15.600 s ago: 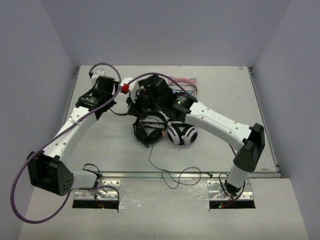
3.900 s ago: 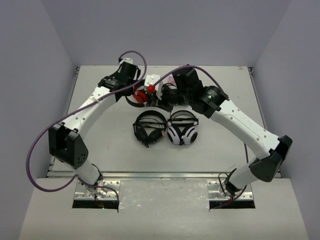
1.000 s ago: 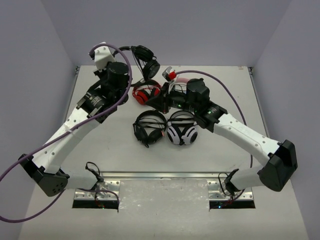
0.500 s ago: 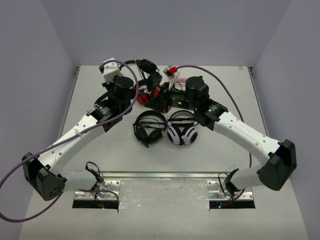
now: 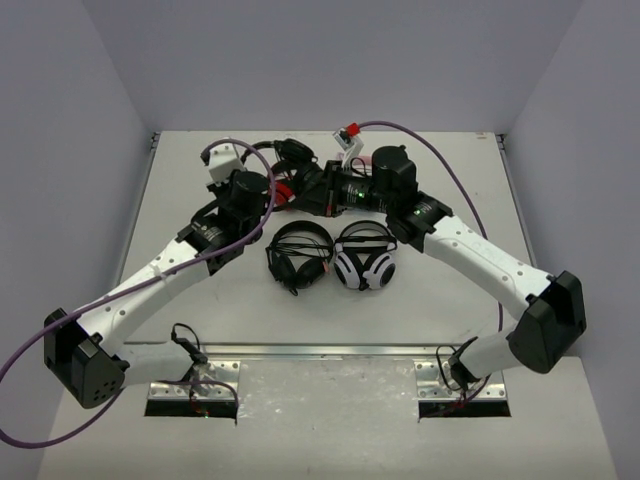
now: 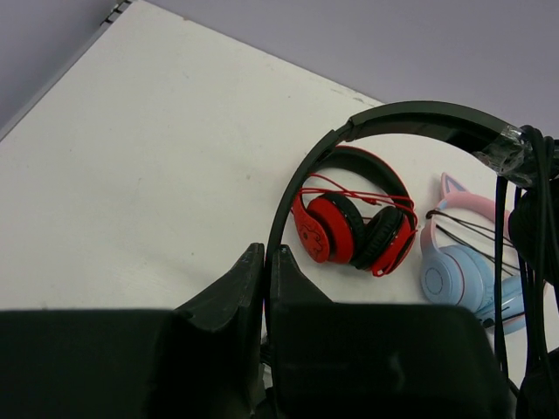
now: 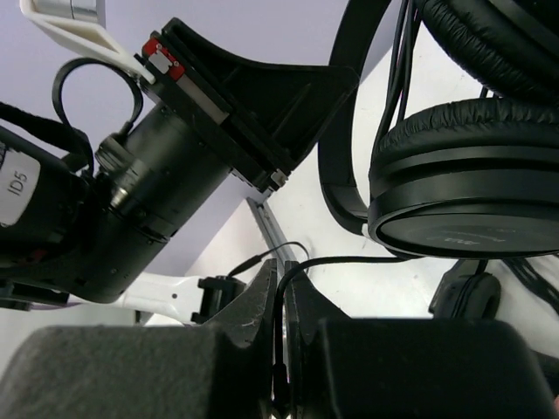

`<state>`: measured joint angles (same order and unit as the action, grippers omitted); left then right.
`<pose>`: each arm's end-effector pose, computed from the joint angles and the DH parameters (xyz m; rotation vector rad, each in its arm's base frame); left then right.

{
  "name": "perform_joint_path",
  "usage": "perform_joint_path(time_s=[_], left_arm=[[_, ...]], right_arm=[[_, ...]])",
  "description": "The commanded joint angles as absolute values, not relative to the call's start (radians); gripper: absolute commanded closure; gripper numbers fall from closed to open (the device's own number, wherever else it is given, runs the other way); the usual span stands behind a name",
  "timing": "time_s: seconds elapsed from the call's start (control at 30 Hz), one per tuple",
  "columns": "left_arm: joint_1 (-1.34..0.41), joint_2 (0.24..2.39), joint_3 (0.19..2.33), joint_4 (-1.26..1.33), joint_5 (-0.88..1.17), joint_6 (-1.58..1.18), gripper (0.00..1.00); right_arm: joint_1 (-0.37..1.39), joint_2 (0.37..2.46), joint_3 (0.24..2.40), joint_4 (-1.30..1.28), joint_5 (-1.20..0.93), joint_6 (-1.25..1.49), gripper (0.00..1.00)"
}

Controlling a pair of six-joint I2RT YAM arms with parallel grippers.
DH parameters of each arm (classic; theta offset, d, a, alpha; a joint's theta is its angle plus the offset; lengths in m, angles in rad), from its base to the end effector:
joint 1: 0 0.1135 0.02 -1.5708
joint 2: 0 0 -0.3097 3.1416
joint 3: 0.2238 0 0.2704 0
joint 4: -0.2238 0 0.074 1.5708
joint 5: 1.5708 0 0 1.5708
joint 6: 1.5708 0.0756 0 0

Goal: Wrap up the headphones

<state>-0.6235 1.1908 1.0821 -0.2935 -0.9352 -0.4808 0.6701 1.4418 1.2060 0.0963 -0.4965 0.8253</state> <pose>0.2654 -0.1159 0.3856 -0.4488 1.7510 0.1424 0.2830 0.2702 0.3979 -0.2707 1.9306 1.4793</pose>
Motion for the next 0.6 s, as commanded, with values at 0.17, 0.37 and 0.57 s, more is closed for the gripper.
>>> perform_joint_path(time_s=[0.17, 0.37, 0.57], left_arm=[[-0.643, 1.218, 1.092, -0.369, -0.881, -0.581, 1.0], [-0.643, 1.226, 1.085, -0.439, -0.828, -0.592, 1.0], [-0.643, 1.21, 1.057, -0.414, -0.764, -0.555, 1.0]], right_arm=[[0.673, 1.486, 1.265, 0.155, -0.445, 0.913, 0.96], [0.673, 1.526, 1.284, 0.143, -0.443, 0.903, 0.93], [0.673, 1.577, 1.321, 0.083, -0.399, 0.899, 0.92]])
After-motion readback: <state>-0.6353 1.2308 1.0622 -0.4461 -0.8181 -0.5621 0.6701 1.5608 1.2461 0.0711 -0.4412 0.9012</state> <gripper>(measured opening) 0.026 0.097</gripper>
